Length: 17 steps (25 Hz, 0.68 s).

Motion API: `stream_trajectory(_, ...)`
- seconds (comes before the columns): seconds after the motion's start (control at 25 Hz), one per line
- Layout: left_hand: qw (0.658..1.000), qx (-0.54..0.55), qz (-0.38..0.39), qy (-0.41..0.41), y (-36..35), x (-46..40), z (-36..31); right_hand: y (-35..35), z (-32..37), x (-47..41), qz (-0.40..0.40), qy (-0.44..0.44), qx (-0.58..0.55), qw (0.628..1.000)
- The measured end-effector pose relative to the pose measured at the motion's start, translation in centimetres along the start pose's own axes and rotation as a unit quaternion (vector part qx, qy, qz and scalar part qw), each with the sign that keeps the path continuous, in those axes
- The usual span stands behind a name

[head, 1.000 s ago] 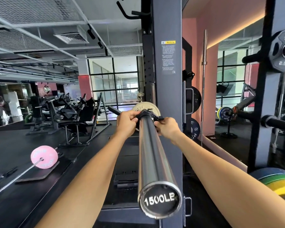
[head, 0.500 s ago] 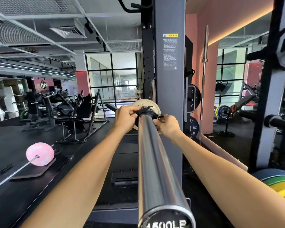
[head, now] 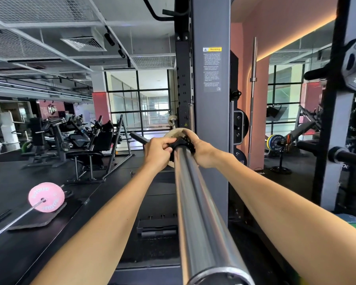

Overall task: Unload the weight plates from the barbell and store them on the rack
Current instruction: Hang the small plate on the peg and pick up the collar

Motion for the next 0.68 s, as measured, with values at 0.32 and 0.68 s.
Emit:
stream_trajectory(0.32, 0.992, -0.054, 0.066, 0.089, 0.3, -1.0, -0.9, 0.7, -1.1, -0.3, 0.012, 0.004, 0.04, 0.999)
stream_trajectory(0.68, 0.95, 0.075, 0.168, 0.251, -3.5, -0.8, 0.2, 1.6, -2.5, -0.9, -0.044, -0.026, 0.066, 0.997)
Point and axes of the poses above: each hand's wrist, its own x-axis away from the middle knuckle, its own y-axis out of the back of the hand, z = x × y, the point moved 10 cm from there along -x, towards the middle knuckle, and after that the axes turned 2 degrees about x, right-handed, at the moved point
